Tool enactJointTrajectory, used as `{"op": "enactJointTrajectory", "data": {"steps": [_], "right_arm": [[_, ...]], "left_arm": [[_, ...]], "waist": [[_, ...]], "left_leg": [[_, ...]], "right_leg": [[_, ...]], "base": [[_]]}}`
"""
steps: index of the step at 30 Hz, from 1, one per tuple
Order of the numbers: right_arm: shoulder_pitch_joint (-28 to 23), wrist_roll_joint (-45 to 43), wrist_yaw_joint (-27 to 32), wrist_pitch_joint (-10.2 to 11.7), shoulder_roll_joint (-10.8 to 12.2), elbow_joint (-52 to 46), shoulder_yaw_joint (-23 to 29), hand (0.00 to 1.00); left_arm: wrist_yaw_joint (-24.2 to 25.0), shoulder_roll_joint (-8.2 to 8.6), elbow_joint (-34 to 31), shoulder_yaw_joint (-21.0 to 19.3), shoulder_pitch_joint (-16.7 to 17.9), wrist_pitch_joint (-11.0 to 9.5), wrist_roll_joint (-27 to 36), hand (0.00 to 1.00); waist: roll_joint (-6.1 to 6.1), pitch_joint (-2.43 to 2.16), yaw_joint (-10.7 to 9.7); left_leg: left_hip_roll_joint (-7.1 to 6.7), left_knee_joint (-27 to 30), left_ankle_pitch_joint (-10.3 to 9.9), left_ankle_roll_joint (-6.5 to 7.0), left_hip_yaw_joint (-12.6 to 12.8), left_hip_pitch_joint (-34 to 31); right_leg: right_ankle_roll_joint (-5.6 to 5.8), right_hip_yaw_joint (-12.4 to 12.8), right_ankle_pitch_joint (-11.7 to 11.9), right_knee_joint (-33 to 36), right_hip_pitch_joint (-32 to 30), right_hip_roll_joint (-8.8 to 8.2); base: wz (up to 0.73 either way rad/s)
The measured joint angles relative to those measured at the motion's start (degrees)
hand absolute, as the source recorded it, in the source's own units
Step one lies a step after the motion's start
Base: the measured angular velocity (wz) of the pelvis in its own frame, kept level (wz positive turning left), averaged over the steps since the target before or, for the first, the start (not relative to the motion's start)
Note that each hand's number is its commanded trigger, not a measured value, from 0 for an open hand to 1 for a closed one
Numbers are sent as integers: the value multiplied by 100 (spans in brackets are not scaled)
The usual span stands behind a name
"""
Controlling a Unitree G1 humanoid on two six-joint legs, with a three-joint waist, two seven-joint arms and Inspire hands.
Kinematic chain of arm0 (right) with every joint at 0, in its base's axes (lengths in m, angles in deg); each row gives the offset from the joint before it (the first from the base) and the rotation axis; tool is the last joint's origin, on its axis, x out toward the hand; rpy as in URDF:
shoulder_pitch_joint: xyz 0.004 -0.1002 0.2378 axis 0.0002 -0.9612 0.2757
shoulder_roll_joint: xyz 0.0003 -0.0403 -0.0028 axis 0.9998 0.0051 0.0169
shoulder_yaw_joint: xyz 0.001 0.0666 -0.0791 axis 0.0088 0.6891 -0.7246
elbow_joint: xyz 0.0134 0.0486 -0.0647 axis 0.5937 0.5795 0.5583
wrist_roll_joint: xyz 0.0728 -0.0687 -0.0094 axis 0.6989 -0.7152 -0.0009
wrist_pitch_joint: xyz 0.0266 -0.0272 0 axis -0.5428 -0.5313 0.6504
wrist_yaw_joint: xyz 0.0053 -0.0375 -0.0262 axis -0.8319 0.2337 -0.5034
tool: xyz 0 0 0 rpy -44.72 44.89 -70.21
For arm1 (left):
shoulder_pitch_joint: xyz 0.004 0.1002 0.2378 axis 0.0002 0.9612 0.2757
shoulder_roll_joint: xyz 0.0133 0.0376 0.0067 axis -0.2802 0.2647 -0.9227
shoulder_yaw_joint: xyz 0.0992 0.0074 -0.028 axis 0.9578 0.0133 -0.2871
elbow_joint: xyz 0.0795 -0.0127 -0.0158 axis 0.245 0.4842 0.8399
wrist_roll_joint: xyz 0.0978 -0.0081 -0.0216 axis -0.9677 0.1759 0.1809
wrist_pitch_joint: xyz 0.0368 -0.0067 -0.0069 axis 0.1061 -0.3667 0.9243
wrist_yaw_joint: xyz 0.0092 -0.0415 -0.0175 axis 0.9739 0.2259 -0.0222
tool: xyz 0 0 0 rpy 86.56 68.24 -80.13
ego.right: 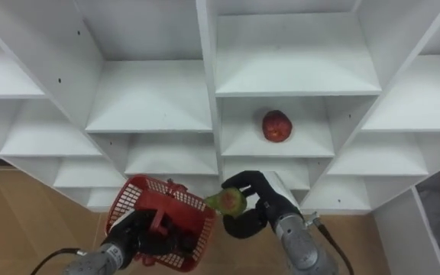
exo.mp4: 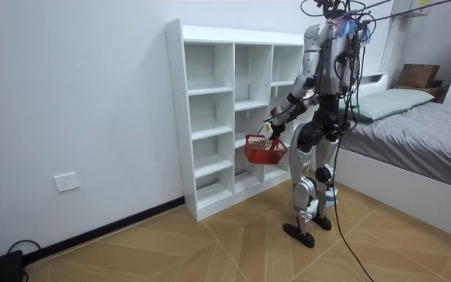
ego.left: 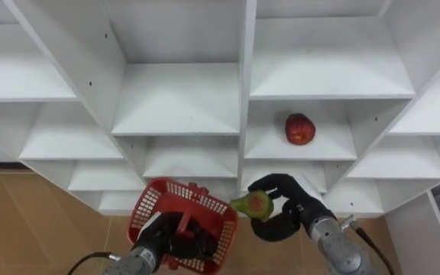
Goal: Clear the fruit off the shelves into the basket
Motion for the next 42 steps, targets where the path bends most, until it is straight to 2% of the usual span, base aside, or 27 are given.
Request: {"op": "enactJointTrajectory", "data": {"steps": [19,29,34,42], "right_arm": [[69,53,-35,8,38,647,-144,100],[82,59,-19,9,32,647,-392,100],[96,62,-29,9,39,645,-488,100],[231,104,-38,16,60,640,-523,100]], "left_arm": [[287,-4,-76,44,4,-35,-2,100],[389,6,-76,346,11,-36,-5,100],[389,33,-107,425,11,-37,-7,100],[394,53,-116,589,11,-46,-50,100]], "waist": [[-12,-22,24],[32,-50,80],[41,-52,158],[53,-47,167]], "left_leg": [[-1,64,1,0,-61,-59],[3,65,1,0,-64,-53],[2,64,0,0,-87,-57],[-3,42,0,0,-111,-61]], "right_leg": [[-4,-20,2,2,2,12],[-5,-63,2,7,5,-10],[-4,-91,2,12,9,-14],[-4,-115,1,0,13,-16]], "base": [[1],[0],[1],[0]]}}
